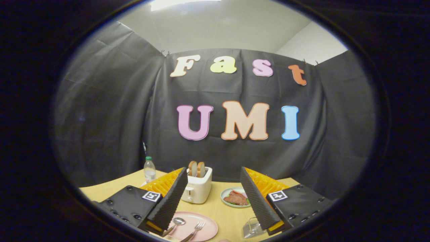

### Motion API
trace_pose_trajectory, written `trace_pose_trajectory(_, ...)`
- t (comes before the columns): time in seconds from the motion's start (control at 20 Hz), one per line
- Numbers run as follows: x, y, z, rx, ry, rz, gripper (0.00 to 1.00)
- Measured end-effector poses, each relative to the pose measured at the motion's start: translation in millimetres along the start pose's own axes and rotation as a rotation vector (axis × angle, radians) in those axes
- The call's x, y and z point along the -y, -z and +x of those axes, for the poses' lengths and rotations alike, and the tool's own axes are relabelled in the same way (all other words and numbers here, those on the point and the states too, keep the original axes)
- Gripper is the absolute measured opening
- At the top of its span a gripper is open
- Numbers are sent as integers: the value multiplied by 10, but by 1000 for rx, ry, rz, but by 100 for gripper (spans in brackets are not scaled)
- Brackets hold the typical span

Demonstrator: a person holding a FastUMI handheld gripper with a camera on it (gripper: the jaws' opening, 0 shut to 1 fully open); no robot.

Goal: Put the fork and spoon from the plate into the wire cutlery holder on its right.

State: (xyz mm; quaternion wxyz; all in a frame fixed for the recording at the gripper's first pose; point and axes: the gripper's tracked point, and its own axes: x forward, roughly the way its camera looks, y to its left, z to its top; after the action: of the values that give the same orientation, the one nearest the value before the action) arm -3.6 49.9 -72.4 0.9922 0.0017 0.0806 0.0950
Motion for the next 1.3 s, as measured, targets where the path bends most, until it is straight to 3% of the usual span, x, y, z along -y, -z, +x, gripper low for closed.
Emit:
trace_pose_trajectory(0.55,-266,1223,53,-301,-98,11,100)
trace_pose_trajectory(1.3,-386,2784,-90,-755,-130,0,100)
